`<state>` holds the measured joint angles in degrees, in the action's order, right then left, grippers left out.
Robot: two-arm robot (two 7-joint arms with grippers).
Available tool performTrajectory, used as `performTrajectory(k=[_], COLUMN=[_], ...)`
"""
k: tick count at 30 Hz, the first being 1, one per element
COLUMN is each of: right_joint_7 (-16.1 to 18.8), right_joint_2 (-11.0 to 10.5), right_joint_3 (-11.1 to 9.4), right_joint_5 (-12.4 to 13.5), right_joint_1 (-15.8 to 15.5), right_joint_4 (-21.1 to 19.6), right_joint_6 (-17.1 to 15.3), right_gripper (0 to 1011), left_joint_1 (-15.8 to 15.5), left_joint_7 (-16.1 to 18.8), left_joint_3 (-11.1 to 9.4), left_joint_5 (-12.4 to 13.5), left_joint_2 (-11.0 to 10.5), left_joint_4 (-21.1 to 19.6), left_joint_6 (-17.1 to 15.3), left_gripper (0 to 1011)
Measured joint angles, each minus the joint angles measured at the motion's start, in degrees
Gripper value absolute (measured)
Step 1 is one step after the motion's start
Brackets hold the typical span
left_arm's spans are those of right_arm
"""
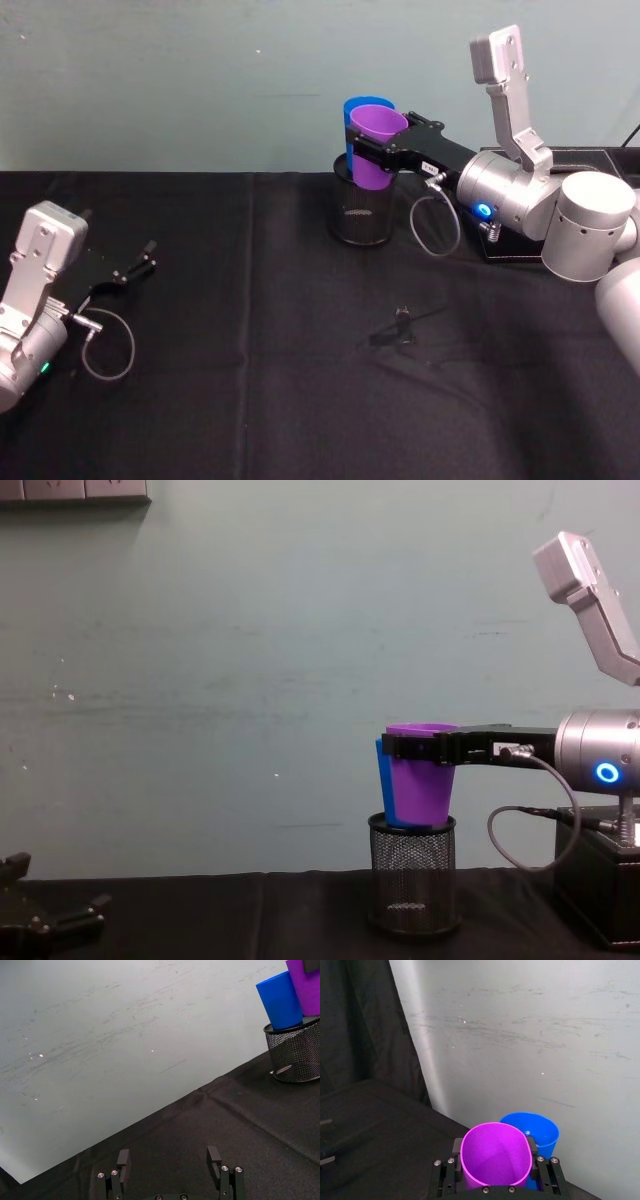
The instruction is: Pick up one cup with a gripper and tap it against the other cup.
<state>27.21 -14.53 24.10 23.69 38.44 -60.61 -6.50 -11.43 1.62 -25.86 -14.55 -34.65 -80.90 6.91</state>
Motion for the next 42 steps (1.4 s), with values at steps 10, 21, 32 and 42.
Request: performTrajectory(k=[10, 21, 32, 42], right_joint_7=[0.0, 0.0, 0.0, 0.5], right_joint_2=[0.0, 0.0, 0.0, -2.4], right_joint_3=[0.0, 0.0, 0.0, 0.1], right_joint_5=[0.0, 0.0, -0.1, 0.6], right_joint_1=[0.0, 0.0, -0.1, -6.0], right_joint_4=[0.0, 0.0, -0.1, -7.4], right_joint_6=[0.0, 0.0, 0.1, 0.6], right_gripper=[726, 726, 726, 726], left_joint_1=[0.0, 0.0, 0.0, 0.0], left_joint_7=[0.0, 0.0, 0.0, 0.0], left_joint_3=[0.0, 0.0, 0.0, 0.0], left_joint_5=[0.0, 0.0, 0.0, 0.0], left_joint_2=[0.0, 0.0, 0.0, 0.0], left_joint_4=[0.0, 0.0, 0.0, 0.0], left_joint_6=[0.0, 0.0, 0.0, 0.0], left_gripper=[1000, 1000, 1000, 1000])
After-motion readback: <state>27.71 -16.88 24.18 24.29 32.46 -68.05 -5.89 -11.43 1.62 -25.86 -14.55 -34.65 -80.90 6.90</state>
